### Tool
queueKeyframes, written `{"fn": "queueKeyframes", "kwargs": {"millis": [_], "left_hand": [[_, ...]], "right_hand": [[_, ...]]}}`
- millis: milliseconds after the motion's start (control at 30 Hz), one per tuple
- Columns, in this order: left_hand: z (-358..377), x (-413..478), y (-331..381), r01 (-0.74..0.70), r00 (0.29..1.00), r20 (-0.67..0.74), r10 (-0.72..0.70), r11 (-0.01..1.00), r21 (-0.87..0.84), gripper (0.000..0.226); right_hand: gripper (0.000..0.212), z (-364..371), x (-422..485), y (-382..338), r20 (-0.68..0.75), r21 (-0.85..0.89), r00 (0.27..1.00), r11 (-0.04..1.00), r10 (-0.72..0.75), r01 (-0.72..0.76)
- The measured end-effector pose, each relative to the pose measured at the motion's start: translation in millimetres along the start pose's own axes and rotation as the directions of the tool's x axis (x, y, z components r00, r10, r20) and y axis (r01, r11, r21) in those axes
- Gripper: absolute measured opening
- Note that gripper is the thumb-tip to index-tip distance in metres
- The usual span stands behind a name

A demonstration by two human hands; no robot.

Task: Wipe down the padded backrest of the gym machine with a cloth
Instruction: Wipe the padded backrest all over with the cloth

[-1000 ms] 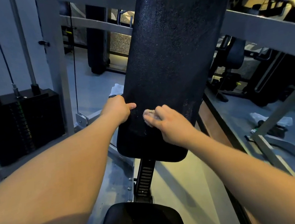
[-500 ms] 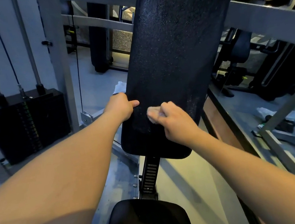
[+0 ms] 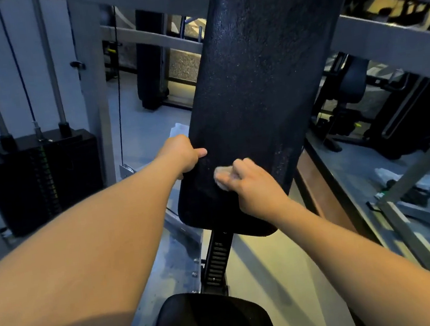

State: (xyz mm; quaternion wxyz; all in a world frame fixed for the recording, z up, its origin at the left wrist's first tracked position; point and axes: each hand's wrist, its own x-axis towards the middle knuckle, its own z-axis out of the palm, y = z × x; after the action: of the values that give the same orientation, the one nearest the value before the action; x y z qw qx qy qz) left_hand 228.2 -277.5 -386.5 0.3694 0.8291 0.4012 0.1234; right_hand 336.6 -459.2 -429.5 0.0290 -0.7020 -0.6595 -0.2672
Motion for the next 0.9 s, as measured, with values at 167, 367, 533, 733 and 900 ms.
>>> {"fn": "queueKeyframes", "kwargs": {"millis": [167, 367, 533, 733, 900], "left_hand": [[-0.9, -7.1, 0.0, -0.060, 0.998, -0.028, 0.060, 0.998, -0.015, 0.044], [-2.8, -25.2, -37.5, -0.175, 0.983, -0.073, 0.167, 0.976, -0.126, 0.044], [0.9, -37.1, -61.7, -0.132, 0.991, 0.025, 0.130, 0.984, 0.118, 0.058], [30.2, -28.6, -67.8, -0.152, 0.988, 0.072, 0.138, 0.954, 0.258, 0.038], [41.6, -24.9, -61.6, -0.064, 0.995, -0.054, 0.082, 0.960, 0.271, 0.029]], "right_hand": [[0.061, -12.9, 33.7, 19.3, -0.250, 0.080, 0.902, 0.936, 0.352, -0.343], [0.061, 25.9, -5.9, -20.7, -0.107, 0.094, 0.981, 0.984, 0.163, -0.153], [0.031, -10.7, 18.4, -9.0, -0.055, 0.031, 0.992, 0.994, 0.111, -0.110], [0.062, 6.5, 42.1, -23.3, -0.203, 0.173, 0.912, 0.930, 0.356, -0.324], [0.057, 31.1, 4.7, -45.3, -0.037, 0.133, 0.998, 0.990, 0.046, -0.041]]}}
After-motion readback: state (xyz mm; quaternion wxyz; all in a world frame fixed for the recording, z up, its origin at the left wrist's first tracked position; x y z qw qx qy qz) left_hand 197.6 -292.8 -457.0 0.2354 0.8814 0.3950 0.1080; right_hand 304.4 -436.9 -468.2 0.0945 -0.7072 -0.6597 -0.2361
